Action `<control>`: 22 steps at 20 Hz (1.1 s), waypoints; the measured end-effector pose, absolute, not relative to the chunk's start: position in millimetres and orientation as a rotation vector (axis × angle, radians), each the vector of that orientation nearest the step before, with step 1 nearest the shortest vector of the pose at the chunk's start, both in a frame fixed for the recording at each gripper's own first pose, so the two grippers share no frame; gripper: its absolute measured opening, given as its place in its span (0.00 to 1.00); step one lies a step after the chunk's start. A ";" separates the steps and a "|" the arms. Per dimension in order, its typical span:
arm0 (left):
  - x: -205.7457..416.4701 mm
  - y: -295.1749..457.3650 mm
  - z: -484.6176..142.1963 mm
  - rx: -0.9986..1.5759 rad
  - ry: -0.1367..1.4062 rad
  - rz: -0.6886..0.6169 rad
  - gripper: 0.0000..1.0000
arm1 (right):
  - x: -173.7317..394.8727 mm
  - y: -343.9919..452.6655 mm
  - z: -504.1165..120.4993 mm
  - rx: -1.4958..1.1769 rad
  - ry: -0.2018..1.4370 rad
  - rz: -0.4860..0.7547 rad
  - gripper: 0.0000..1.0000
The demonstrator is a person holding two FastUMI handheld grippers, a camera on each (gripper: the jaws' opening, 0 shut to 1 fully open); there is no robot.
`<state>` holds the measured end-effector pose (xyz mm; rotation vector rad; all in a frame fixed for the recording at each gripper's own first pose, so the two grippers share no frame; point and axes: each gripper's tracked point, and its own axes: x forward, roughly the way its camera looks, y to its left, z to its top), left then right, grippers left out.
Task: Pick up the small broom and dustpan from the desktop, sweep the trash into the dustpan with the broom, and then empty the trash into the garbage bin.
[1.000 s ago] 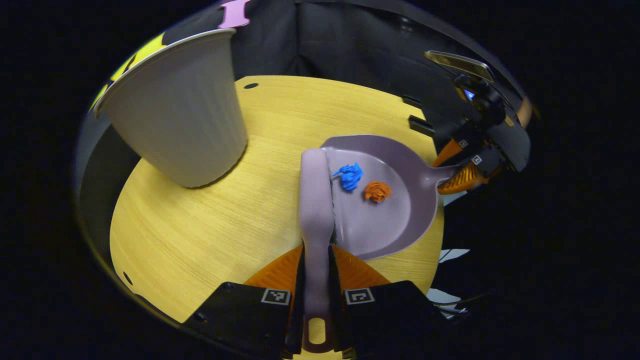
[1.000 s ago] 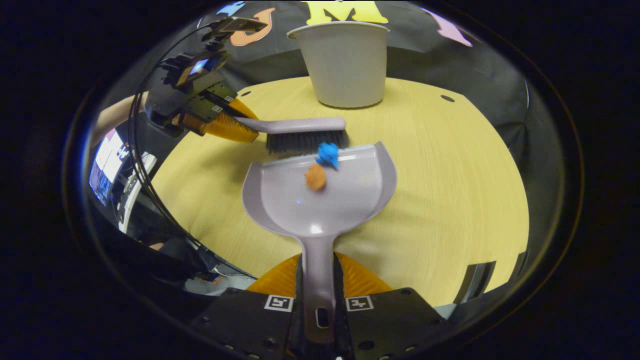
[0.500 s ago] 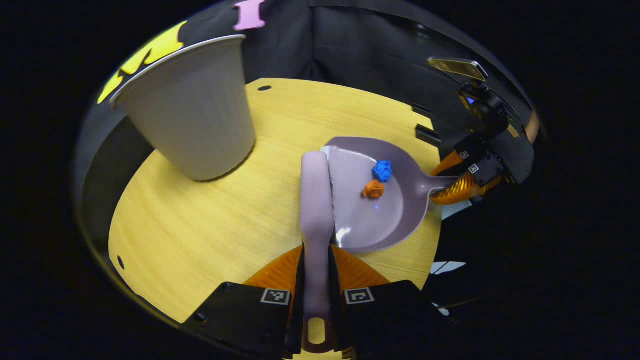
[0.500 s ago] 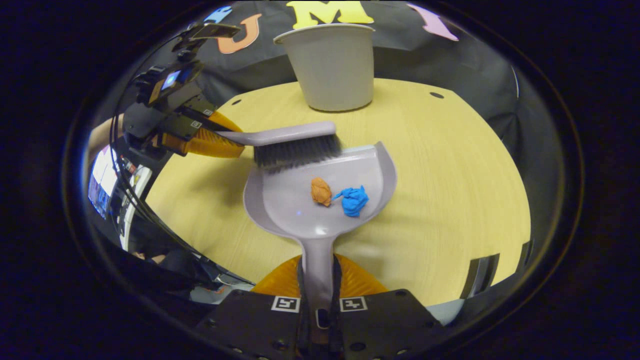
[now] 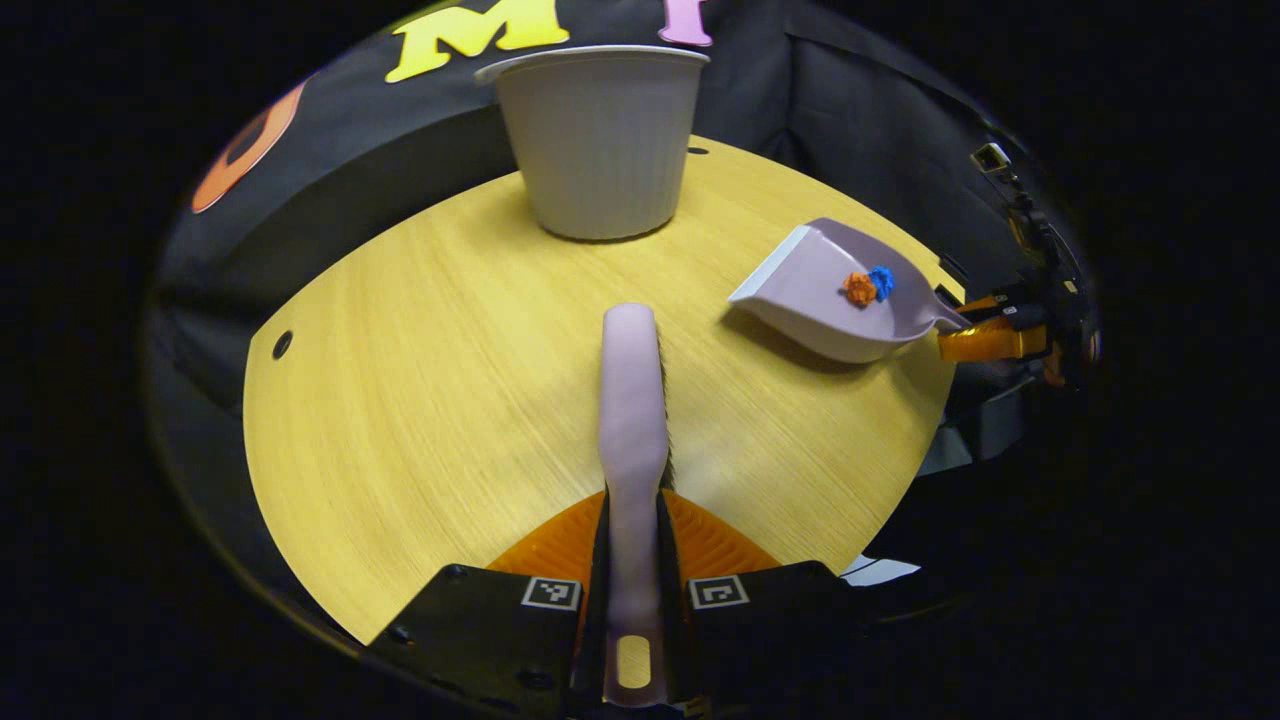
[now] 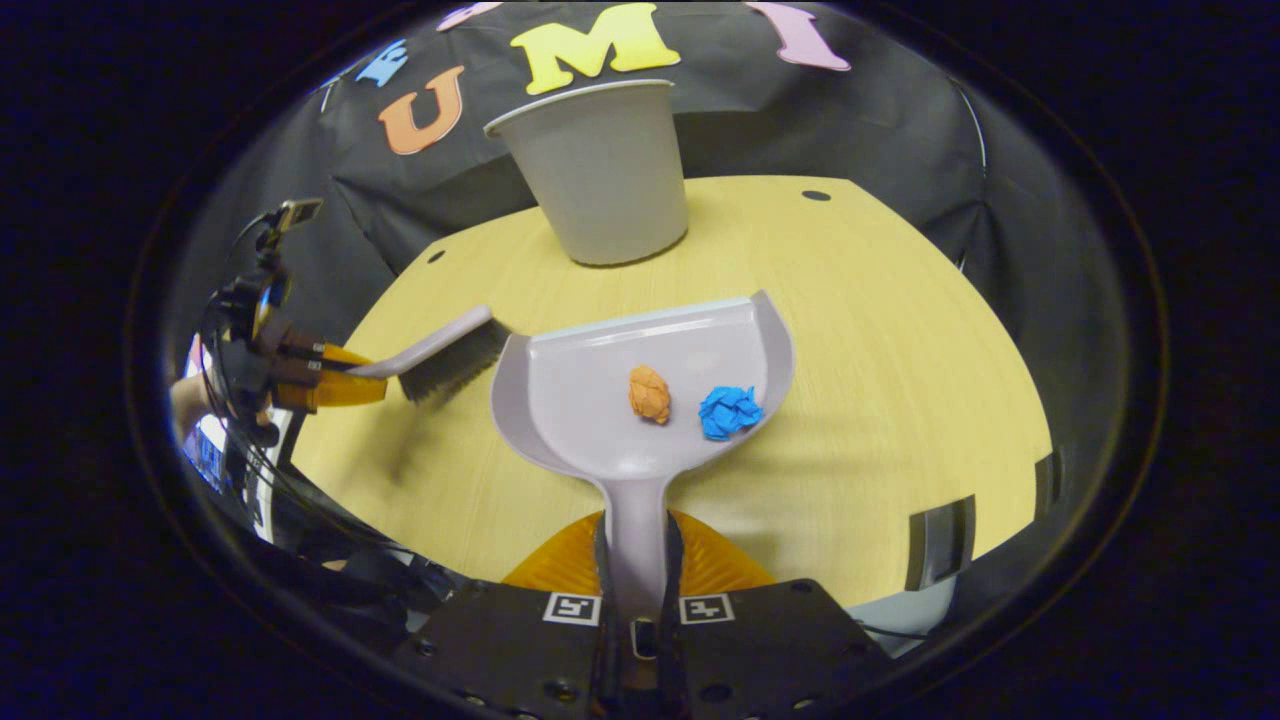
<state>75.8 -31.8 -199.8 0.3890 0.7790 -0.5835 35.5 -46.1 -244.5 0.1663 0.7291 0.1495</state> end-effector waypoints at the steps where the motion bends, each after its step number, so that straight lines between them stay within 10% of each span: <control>1: 71.2 -25.2 -199.9 0.365 0.780 -0.538 0.25 | 35.4 -49.8 -236.5 0.155 0.716 0.142 0.13; 22: 62.9 12.2 -208.4 0.026 0.792 -0.162 0.25 | 106.9 -52.4 44.8 0.062 0.620 0.259 0.13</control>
